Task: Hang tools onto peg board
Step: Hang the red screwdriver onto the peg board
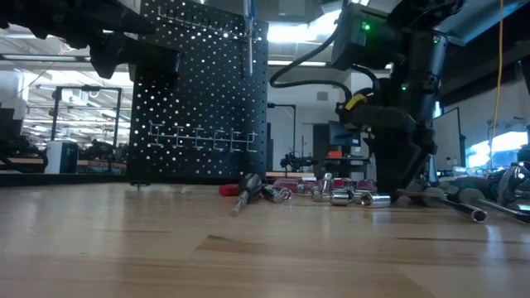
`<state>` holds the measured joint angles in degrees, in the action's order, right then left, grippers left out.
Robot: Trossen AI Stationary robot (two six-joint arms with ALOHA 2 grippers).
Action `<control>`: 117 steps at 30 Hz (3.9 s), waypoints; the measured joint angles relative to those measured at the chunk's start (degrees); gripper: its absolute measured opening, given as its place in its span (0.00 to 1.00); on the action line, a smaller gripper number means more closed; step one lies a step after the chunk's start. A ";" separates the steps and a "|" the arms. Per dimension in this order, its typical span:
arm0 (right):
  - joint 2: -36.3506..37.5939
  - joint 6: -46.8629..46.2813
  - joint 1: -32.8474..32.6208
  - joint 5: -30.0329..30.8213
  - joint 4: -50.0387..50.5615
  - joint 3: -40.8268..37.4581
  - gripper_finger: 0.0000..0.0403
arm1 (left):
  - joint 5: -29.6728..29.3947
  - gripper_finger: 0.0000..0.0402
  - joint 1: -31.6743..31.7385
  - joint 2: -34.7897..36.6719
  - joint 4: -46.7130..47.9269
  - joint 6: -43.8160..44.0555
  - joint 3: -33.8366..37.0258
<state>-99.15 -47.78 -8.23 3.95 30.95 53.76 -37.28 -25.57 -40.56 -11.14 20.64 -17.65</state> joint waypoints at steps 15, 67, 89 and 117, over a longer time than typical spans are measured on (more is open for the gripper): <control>-0.01 0.19 0.02 -1.39 0.46 0.02 0.13 | 0.00 0.52 0.01 0.00 0.00 0.00 0.00; 0.69 6.16 0.00 4.06 12.89 3.95 0.04 | 0.00 0.52 -0.01 0.02 -0.42 -0.02 0.00; 12.55 28.12 3.65 19.21 0.55 13.97 0.05 | -0.02 0.52 0.03 0.02 -1.52 0.02 0.04; 2.01 47.02 20.88 5.97 -79.88 10.03 0.05 | -0.04 0.52 0.08 -1.25 -1.44 0.76 0.07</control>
<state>-97.14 -0.77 12.65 9.91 -48.92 63.79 -37.32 -25.50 -41.81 -12.57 21.41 -17.58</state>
